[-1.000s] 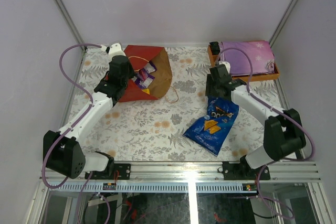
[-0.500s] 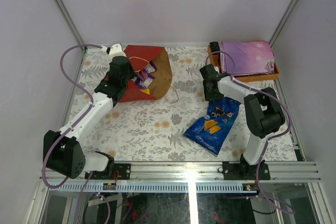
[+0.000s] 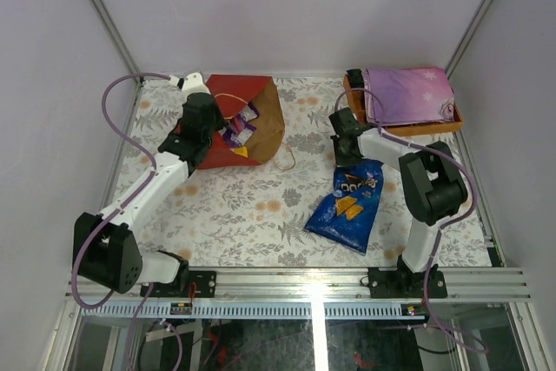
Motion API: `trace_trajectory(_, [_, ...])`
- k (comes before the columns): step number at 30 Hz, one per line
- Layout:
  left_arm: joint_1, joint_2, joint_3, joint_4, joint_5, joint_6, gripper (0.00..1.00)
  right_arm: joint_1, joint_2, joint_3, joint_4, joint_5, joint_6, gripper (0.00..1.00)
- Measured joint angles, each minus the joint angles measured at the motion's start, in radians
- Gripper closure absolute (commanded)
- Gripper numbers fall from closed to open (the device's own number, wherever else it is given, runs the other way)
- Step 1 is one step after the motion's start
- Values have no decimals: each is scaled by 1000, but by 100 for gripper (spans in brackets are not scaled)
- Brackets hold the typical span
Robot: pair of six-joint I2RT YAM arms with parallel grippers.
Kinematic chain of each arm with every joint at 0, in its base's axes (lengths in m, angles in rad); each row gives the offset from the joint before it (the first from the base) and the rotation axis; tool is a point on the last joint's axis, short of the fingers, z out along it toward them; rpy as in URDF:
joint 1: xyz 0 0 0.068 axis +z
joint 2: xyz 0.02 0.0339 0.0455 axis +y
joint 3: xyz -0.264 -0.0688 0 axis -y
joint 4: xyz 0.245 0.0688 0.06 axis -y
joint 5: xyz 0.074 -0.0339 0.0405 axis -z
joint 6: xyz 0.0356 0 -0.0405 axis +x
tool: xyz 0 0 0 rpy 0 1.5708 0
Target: Take the snacks out of the paper bag
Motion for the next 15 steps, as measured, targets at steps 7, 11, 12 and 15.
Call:
trace_trajectory(7, [0, 21, 0, 16, 11, 0, 100, 0, -66, -18, 92, -137, 18, 100])
trace_trajectory(11, [2, 22, 0, 16, 11, 0, 100, 1, -102, 8, 117, -177, 26, 100])
trace_trajectory(12, [3, 22, 0, 16, 11, 0, 100, 2, -114, 9, 126, -182, 27, 100])
trace_trajectory(15, [6, 22, 0, 18, 16, -1, 100, 4, -142, 31, 138, -198, 34, 100])
